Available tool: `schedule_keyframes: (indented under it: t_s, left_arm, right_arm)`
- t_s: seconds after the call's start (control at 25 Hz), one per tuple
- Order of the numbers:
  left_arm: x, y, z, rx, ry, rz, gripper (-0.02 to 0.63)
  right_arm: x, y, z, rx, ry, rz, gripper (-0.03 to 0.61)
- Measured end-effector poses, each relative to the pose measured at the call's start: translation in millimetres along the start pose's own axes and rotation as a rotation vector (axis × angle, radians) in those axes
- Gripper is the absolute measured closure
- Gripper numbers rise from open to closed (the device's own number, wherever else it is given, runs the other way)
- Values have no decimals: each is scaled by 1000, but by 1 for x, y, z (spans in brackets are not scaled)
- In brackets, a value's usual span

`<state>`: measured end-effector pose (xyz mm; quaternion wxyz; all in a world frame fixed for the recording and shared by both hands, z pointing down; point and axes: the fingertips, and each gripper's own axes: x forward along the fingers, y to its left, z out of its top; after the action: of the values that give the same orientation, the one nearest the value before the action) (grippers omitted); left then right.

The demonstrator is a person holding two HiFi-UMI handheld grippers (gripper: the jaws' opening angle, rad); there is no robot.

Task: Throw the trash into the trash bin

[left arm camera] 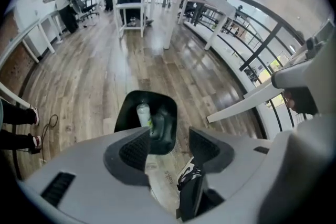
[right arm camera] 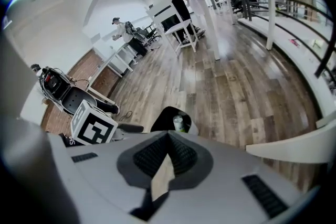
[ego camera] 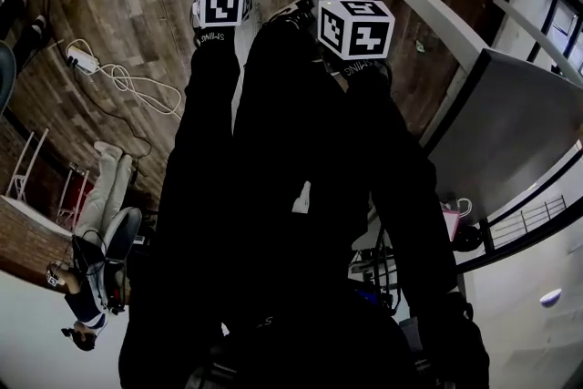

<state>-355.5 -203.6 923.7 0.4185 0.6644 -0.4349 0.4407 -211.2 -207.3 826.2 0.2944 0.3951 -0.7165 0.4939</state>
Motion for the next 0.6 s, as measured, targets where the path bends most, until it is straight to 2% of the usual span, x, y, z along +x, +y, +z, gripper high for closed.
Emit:
schedule_keyframes:
  t_s: [0.04, 0.2, 0.28, 0.44, 0.6]
  left_arm:
    - [-14, -5, 7, 11, -20, -4, 403]
    - [-71, -18, 30, 66, -89, 14, 492]
    - [-101, -23, 44, 71, -124, 39, 559]
    - [-154, -41, 78, 50, -195, 41, 606]
    - [-199, -69, 98, 98, -237, 25, 612]
  right_arm:
    - [-11, 7, 5, -1, -10, 2, 563]
    - [-58, 38, 24, -10, -55, 8, 563]
    - [-81, 52, 32, -7, -79, 12, 563]
    - [-124, 70, 47, 4, -130, 17, 563]
    - [-167, 84, 59, 20, -187, 22, 563]
